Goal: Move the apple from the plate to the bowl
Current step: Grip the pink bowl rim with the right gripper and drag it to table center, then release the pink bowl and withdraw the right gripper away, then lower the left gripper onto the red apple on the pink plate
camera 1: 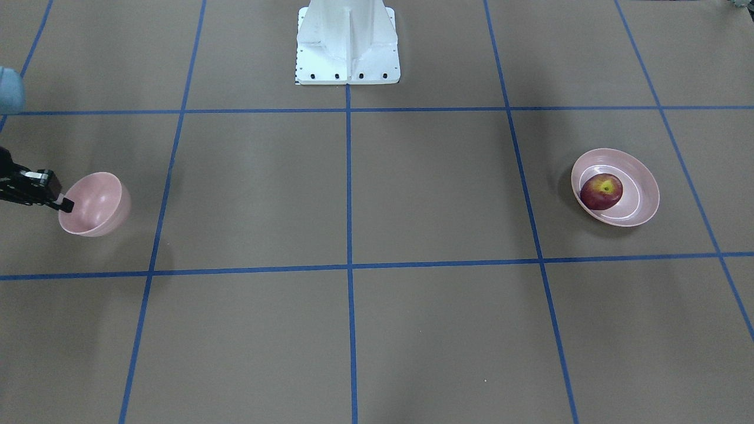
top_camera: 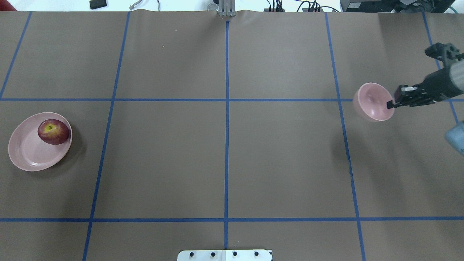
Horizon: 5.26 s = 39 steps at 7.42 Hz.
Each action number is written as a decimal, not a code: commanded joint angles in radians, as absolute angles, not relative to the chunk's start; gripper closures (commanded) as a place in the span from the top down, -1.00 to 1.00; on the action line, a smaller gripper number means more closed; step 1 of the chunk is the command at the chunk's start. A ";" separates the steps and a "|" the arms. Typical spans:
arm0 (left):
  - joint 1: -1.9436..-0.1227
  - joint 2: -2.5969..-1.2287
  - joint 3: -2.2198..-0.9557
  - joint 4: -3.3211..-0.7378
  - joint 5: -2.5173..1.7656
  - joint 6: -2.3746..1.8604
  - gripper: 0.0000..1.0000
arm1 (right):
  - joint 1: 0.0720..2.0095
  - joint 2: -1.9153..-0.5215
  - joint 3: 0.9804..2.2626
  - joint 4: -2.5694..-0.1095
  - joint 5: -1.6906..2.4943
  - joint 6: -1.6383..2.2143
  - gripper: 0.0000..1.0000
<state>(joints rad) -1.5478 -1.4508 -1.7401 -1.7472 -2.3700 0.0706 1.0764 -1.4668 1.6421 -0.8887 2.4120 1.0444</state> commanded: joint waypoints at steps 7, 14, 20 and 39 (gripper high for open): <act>-1.546 -1.445 -1.740 -1.753 -2.372 0.071 0.96 | 0.468 -0.857 1.595 -1.427 1.809 1.600 -1.00; -1.546 -1.445 -1.740 -1.753 -2.372 0.071 0.96 | 0.472 -0.896 1.605 -1.417 1.812 1.560 -1.00; -1.546 -1.450 -1.738 -1.796 -2.367 0.069 0.96 | 0.731 -0.940 1.718 -1.436 1.996 1.392 1.00; -0.851 -1.562 -1.718 -2.049 -2.013 -0.709 0.97 | 1.465 -1.637 1.671 -1.420 2.281 -0.048 1.00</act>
